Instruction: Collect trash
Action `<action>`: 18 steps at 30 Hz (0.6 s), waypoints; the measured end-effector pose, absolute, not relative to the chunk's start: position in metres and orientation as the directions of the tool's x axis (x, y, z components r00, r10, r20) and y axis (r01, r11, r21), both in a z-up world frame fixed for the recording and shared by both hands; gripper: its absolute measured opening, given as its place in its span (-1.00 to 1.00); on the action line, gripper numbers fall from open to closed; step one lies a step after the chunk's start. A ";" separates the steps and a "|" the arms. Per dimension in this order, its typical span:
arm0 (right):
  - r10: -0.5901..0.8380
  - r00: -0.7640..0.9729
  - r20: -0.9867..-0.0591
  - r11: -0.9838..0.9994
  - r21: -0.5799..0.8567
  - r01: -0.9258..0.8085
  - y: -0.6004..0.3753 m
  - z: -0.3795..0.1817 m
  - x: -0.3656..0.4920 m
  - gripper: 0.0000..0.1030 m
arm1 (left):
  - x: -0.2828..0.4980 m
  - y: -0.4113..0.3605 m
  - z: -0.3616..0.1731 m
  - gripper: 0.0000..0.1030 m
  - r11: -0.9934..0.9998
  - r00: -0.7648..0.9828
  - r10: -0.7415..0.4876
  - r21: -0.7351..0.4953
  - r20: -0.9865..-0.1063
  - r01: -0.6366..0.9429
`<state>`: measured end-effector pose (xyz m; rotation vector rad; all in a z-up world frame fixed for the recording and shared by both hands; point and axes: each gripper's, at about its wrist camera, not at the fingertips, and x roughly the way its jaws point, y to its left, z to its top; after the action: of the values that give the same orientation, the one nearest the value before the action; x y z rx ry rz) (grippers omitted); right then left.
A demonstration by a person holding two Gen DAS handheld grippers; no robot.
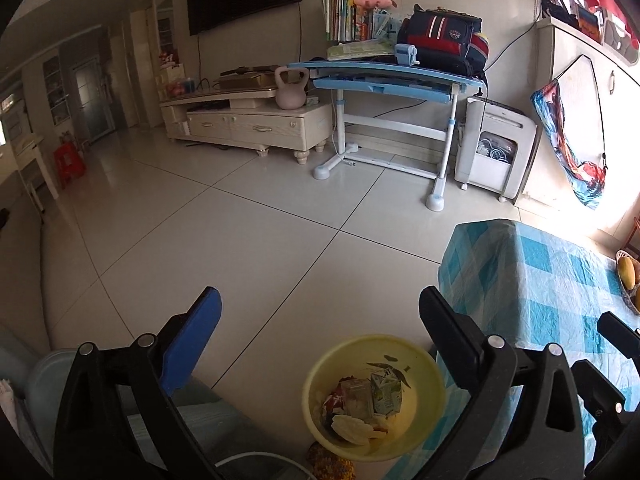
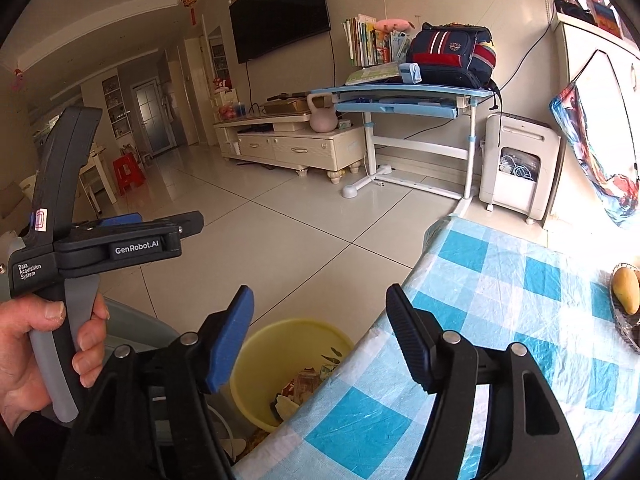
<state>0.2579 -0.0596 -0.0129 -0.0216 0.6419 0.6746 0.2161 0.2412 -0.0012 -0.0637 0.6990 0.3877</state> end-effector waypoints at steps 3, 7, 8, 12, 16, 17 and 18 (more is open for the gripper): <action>0.566 0.616 -0.548 0.799 0.182 -0.573 -0.068 -0.009 0.258 0.35 | 0.216 0.237 0.001 0.86 0.934 0.706 0.311 0.069 -0.636 -0.350; 0.550 0.637 -0.541 0.815 0.178 -0.552 -0.078 -0.005 0.256 0.38 | 0.212 0.226 0.005 0.86 0.939 0.717 0.314 0.093 -0.623 -0.330; 0.545 0.641 -0.540 0.819 0.177 -0.546 -0.080 -0.004 0.256 0.39 | 0.211 0.223 0.006 0.86 0.944 0.723 0.301 0.086 -0.622 -0.320; 0.527 0.660 -0.536 0.834 0.173 -0.524 -0.089 -0.002 0.254 0.42 | 0.207 0.212 0.009 0.86 0.962 0.735 0.240 0.053 -0.635 -0.269; 0.506 0.681 -0.530 0.849 0.166 -0.502 -0.099 0.001 0.250 0.45 | 0.205 0.191 0.013 0.86 0.976 0.747 0.199 0.059 -0.634 -0.210; 0.501 0.686 -0.528 0.852 0.164 -0.496 -0.102 0.002 0.249 0.46 | 0.204 0.184 0.014 0.86 0.978 0.752 0.194 0.068 -0.630 -0.195; 0.495 0.692 -0.525 0.857 0.163 -0.489 -0.106 0.004 0.246 0.48 | 0.202 0.178 0.016 0.86 0.981 0.758 0.187 0.075 -0.625 -0.180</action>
<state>0.2458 -0.1059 0.0039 0.0105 0.5899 0.5502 0.2020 0.1775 0.0158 0.0110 0.6823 0.1996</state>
